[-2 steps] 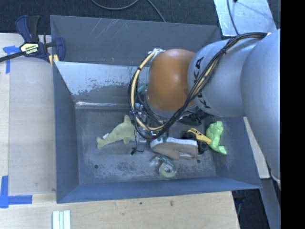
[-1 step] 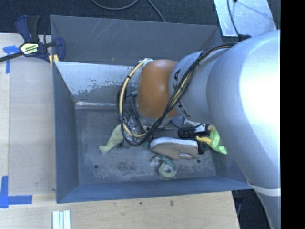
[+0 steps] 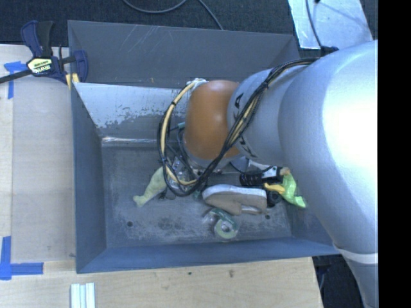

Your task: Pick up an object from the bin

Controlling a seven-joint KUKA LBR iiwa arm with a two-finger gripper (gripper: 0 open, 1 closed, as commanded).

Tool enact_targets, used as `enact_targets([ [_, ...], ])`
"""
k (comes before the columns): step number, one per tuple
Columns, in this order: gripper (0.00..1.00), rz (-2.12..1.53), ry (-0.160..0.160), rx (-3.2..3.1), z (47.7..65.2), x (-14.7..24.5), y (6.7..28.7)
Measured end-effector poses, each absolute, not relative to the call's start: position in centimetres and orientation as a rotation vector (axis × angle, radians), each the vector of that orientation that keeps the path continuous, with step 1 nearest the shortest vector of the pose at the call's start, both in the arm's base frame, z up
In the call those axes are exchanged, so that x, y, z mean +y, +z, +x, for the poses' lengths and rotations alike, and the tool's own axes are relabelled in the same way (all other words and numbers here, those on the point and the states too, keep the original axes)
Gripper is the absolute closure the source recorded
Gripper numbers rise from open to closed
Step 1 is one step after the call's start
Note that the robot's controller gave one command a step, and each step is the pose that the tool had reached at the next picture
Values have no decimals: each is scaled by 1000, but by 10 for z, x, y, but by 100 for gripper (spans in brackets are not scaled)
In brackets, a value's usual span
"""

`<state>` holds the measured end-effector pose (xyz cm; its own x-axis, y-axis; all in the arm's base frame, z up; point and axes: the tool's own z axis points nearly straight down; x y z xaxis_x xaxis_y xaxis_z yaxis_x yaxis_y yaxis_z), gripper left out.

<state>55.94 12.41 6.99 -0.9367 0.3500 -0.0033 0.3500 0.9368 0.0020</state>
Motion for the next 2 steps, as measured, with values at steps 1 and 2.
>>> enact_targets([
  [1,100,501,3,3096,555,121,139],
  [2,100,501,3,3096,555,121,139],
])
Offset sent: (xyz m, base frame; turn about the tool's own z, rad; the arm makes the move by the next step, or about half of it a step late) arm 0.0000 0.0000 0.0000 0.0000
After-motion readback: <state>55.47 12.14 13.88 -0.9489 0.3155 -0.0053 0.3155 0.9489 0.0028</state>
